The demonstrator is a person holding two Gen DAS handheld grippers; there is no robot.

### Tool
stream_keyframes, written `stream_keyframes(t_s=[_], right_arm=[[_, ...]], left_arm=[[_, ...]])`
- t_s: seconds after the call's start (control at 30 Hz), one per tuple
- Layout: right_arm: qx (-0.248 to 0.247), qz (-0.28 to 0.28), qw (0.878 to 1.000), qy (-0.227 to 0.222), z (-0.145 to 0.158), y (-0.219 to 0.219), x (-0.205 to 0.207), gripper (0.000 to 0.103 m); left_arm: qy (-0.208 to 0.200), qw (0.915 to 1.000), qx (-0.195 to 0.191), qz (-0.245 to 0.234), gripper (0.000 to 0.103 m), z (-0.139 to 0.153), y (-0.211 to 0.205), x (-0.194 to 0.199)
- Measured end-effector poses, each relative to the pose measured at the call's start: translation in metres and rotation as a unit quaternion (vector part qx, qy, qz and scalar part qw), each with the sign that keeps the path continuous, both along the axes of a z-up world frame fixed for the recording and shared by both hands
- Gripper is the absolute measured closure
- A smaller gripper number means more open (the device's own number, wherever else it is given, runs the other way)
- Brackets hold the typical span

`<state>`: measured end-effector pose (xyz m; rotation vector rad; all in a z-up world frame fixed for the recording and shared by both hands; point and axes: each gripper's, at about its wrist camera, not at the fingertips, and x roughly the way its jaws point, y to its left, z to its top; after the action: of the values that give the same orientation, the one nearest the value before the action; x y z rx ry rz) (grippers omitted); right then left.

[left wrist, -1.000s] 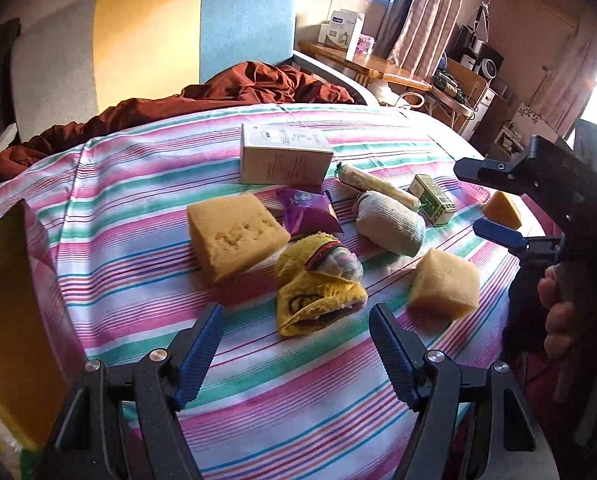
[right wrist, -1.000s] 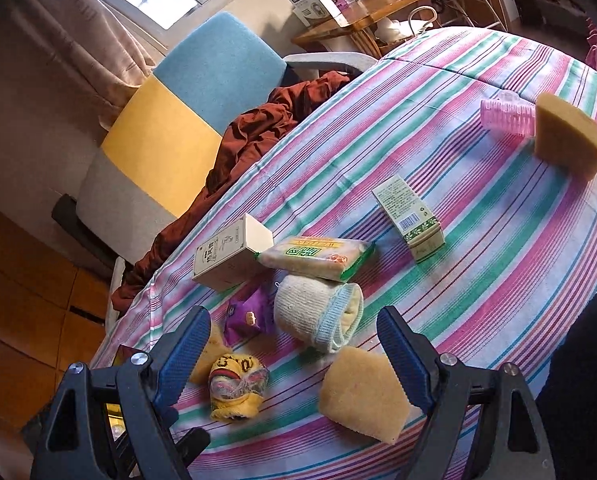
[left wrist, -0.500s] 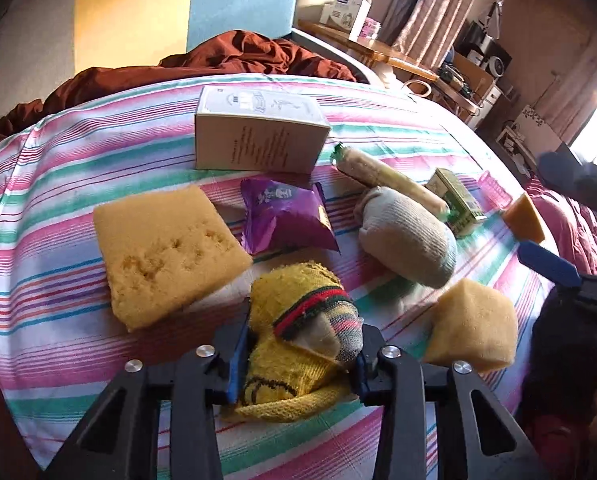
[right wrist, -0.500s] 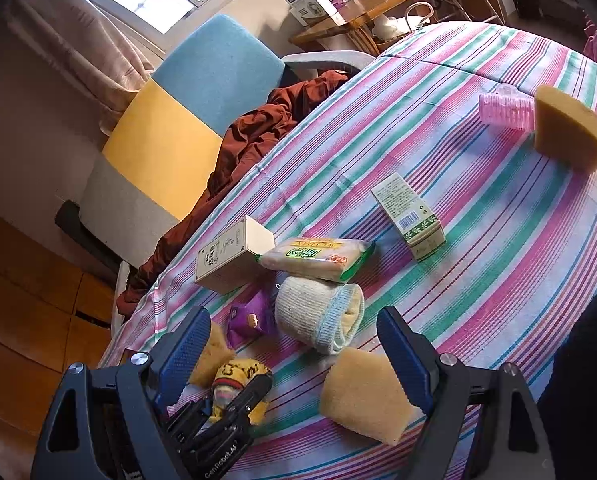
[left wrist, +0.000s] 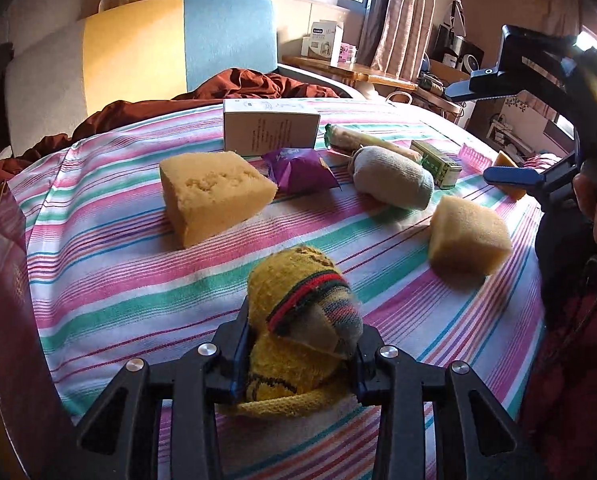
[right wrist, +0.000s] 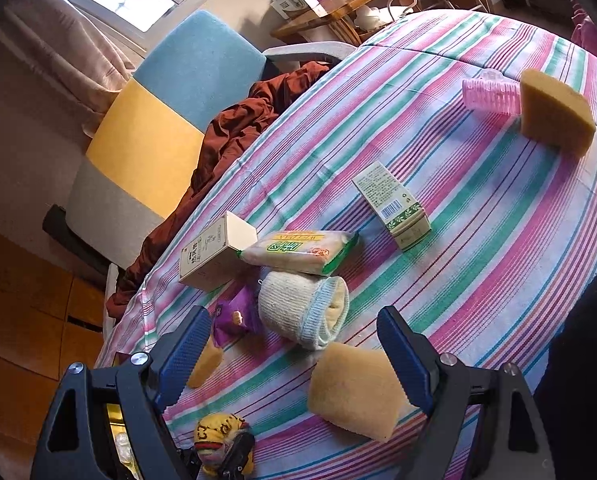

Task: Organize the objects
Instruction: 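Grasp the yellow knitted sock bundle with the left tool, then hold the yellow sock in the left tool while the right tool grasps a yellow sponge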

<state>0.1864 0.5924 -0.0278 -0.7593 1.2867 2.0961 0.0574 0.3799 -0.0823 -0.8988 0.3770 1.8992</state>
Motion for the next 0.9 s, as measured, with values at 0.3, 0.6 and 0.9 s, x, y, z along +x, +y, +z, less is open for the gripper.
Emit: stream_keyframes(t_s=[0.3, 0.6, 0.9], right_arm=[[-0.016, -0.026, 0.999, -0.038, -0.008, 0.003, 0.002, 0.016], [-0.034, -0.007, 0.992, -0.124, -0.024, 0.0, -0.013, 0.016], [0.008, 0.01, 0.97, -0.241, -0.024, -0.017, -0.026, 0.016]], left_arm=[[0.01, 0.9999, 0.004, -0.001, 0.063, 0.0, 0.0, 0.003], [-0.001, 0.9999, 0.013, -0.001, 0.062, -0.001, -0.003, 0.0], [-0.012, 0.9997, 0.021, -0.003, 0.061, -0.002, -0.003, -0.002]])
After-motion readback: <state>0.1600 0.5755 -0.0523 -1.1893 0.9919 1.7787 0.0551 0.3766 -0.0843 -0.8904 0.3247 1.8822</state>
